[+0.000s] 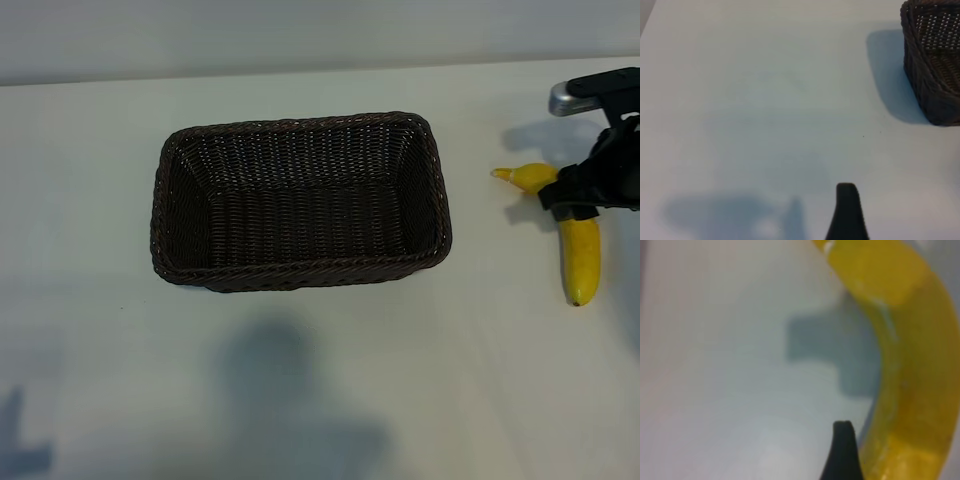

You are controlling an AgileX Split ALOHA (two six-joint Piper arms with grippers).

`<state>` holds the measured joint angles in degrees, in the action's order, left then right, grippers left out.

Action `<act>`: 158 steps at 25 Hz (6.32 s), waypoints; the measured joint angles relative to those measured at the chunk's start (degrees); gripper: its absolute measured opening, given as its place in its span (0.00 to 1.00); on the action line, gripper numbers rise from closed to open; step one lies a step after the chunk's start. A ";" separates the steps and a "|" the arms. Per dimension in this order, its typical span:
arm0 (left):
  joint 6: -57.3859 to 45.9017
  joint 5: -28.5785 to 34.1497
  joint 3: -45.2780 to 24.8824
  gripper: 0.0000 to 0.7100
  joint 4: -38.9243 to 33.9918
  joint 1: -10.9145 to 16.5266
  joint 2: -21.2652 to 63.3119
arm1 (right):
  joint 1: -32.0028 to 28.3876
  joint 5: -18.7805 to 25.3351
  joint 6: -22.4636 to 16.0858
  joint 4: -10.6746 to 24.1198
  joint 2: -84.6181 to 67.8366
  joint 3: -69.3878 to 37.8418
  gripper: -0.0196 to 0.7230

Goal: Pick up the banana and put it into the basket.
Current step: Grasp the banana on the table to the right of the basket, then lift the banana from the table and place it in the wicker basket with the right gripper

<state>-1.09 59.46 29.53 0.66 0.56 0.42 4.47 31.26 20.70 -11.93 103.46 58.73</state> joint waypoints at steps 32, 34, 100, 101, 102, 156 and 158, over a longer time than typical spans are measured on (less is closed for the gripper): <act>-0.19 0.00 0.00 0.81 0.00 0.00 0.00 | 0.25 -7.44 -3.72 3.21 7.69 0.17 0.61; -0.19 0.00 0.00 0.81 0.00 0.00 0.00 | 0.25 -7.19 -3.72 3.21 7.69 0.33 0.61; 0.04 0.05 0.00 0.81 0.00 0.00 0.00 | 31.32 9.38 24.03 -0.18 12.35 35.08 0.61; 0.04 0.05 0.00 0.81 0.00 0.00 0.00 | 31.32 9.38 24.54 -0.30 12.75 35.28 0.61; 0.04 0.05 0.00 0.81 0.00 0.00 0.00 | 31.32 9.38 24.90 -0.30 13.29 35.58 0.61; 0.02 0.10 0.00 0.81 0.00 0.00 0.00 | 32.55 12.27 23.41 5.31 16.38 42.10 0.74; 0.02 0.10 0.00 0.81 0.00 0.00 0.00 | 32.55 12.39 20.58 8.42 15.67 42.10 0.74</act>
<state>-1.07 59.56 29.53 0.66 0.56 0.42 37.02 43.65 41.28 -3.52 119.14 100.83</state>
